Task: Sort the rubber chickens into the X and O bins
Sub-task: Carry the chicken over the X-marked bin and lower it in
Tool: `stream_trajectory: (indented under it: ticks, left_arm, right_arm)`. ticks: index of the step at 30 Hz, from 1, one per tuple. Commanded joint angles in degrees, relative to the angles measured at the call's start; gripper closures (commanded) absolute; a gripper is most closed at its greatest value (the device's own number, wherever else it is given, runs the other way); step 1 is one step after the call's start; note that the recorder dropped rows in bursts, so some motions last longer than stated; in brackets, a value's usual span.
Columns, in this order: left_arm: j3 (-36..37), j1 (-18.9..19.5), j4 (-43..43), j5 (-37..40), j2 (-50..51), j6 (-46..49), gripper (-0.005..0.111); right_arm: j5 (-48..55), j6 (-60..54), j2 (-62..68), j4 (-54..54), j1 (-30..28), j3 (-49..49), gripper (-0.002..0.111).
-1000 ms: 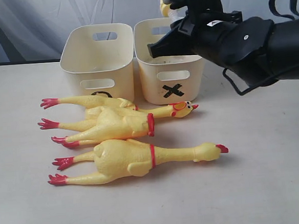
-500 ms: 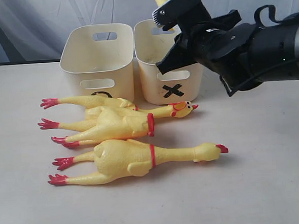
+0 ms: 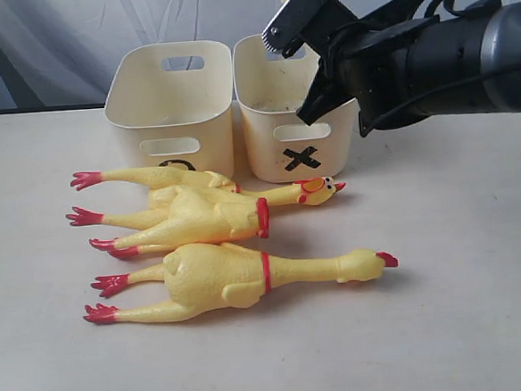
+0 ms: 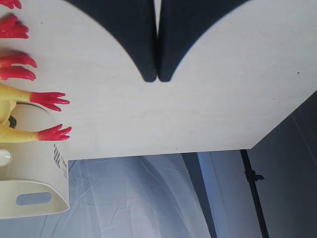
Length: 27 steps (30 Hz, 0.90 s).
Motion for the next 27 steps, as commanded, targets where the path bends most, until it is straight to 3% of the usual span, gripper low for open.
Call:
stream_trajectory:
  ticks: [1, 6, 27]
  left_arm:
    - [0.1, 0.1, -0.2, -0.7, -0.3, -0.2, 0.107]
    - [0.1, 0.1, -0.2, -0.7, -0.3, -0.2, 0.107]
    - [0.1, 0.1, -0.2, -0.7, -0.3, -0.2, 0.107]
  right_arm:
    - [5.5, -0.6, 0.8, 2.8, -0.3, -0.5, 0.109]
    - [7.4, 0.0, 2.6, 9.8, -0.3, -3.3, 0.109]
    - [5.8, 0.8, 3.4, 8.6, -0.3, -4.5, 0.109]
